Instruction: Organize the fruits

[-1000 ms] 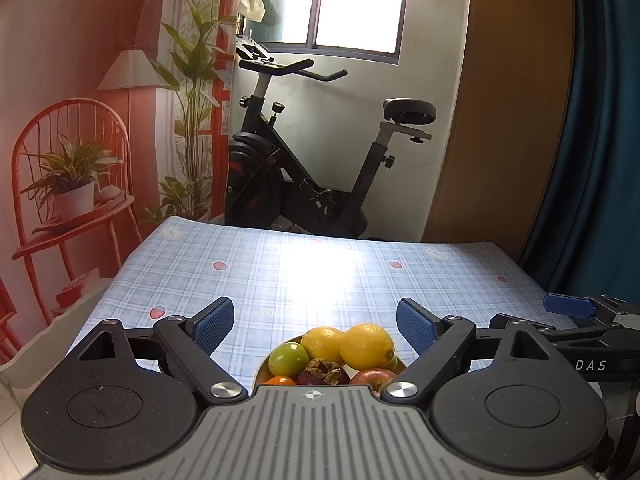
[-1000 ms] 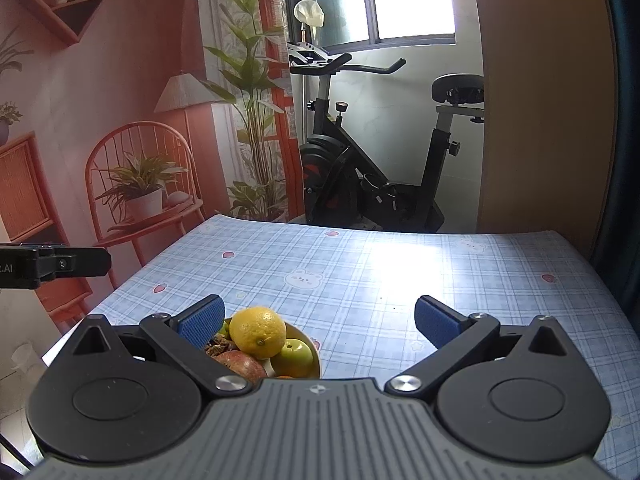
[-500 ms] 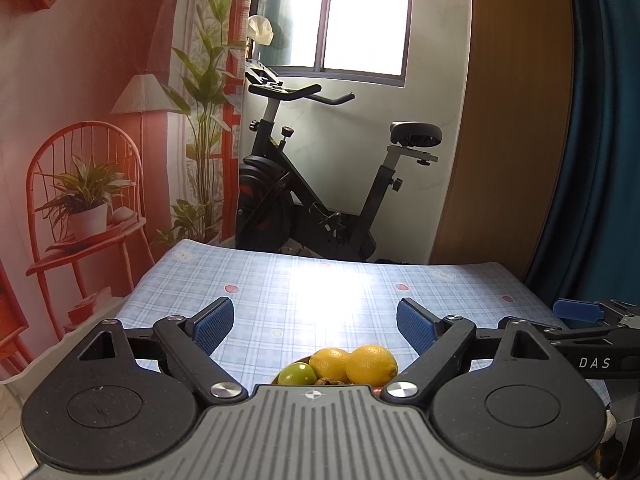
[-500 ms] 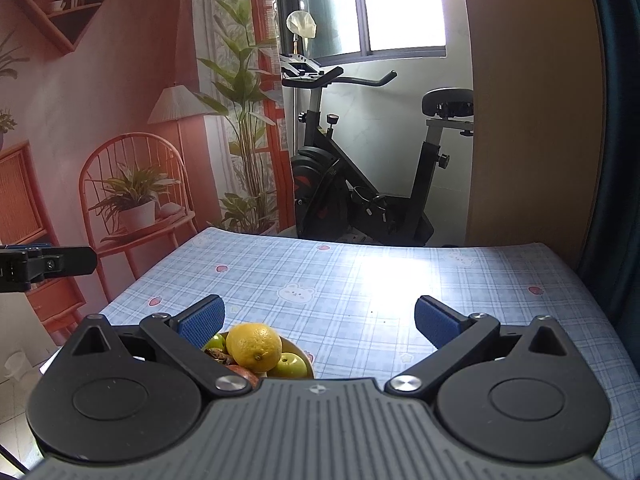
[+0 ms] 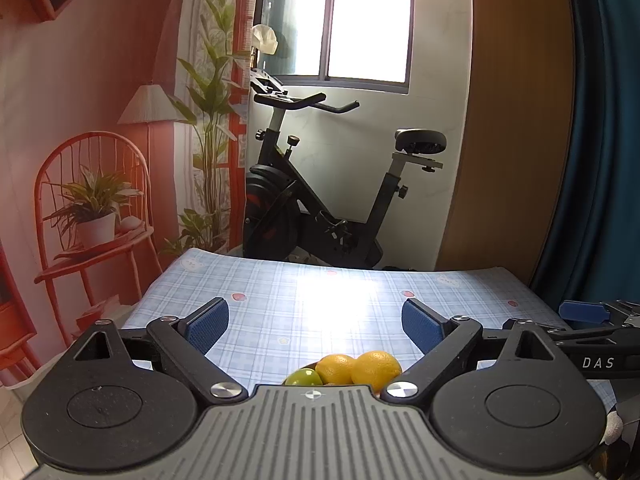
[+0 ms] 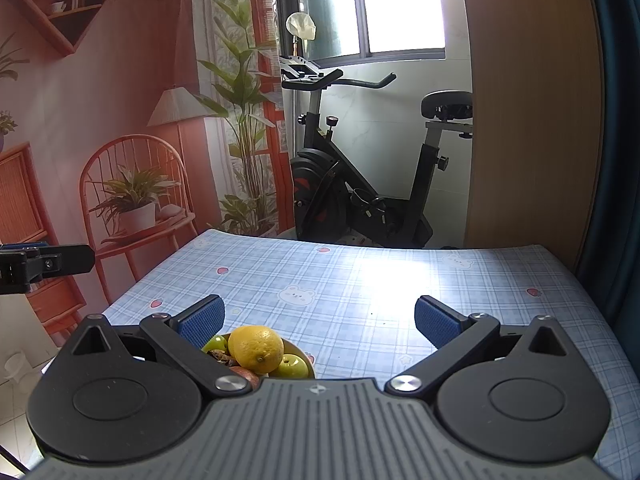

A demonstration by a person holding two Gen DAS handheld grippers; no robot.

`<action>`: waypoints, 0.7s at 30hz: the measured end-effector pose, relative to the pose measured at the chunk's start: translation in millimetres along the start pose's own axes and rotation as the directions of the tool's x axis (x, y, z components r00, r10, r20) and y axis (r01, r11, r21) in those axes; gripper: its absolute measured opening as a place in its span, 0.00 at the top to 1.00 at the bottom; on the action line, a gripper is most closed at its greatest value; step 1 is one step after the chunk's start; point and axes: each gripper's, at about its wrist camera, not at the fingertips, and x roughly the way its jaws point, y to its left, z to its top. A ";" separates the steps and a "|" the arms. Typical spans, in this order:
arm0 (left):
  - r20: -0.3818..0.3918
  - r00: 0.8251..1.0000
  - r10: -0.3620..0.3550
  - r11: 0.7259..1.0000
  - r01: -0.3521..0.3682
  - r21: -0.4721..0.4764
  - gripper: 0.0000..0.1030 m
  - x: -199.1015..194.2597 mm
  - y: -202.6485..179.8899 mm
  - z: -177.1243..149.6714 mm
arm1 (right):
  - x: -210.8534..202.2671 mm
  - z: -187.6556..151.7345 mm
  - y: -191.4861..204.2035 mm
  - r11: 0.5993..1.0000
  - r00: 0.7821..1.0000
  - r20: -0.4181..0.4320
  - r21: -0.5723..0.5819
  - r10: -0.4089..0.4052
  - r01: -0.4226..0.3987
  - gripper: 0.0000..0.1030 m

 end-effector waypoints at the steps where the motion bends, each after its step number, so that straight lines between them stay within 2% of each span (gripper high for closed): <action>1: 0.001 1.000 0.003 1.000 -0.003 0.002 0.06 -0.5 -0.5 -0.1 | -0.2 0.0 0.1 1.000 1.000 0.000 0.000 0.000 0.000 0.00; 21: -0.013 0.999 0.033 0.999 -0.033 0.001 0.03 -2.8 -1.0 3.6 | -2.3 1.9 1.2 1.000 1.000 0.003 -0.002 0.001 -0.001 0.00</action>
